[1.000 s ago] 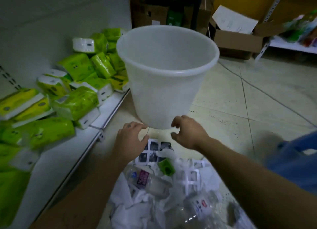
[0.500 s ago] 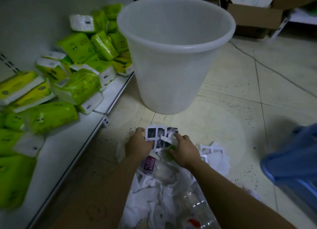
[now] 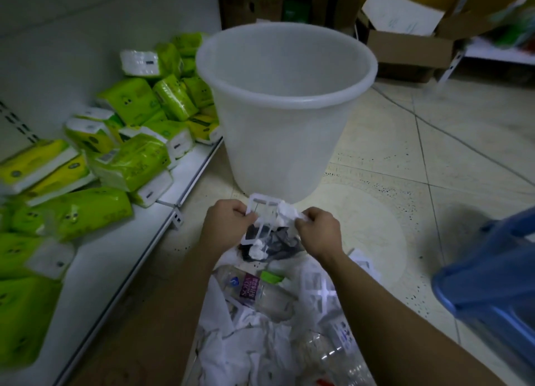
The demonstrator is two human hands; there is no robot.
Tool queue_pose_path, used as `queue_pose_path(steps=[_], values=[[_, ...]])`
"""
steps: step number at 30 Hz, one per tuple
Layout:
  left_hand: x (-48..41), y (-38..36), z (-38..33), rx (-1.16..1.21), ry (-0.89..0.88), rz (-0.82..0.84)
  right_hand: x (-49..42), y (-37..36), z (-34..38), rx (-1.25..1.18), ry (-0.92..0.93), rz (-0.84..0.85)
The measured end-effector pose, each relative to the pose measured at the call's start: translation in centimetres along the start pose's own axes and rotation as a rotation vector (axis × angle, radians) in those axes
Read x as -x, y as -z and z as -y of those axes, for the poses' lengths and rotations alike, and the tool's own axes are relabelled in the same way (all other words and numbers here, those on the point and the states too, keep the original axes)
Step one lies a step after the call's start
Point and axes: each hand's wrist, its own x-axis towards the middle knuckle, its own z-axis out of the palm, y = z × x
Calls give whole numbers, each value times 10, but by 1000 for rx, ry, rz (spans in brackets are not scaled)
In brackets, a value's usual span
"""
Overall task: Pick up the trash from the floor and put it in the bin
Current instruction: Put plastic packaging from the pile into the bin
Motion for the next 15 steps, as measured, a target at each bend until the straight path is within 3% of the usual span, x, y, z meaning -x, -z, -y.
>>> queue_pose_path(steps=[4,10,15], values=[[-10,25,-47,39,-100,9,-6,31,34,-145,105,-55],[-9,53,-112,66,-248,-139,-8,76,77,-269,224,-138],[-7,58,-127,266,-232,-174,3,85,95,-253,229,22]])
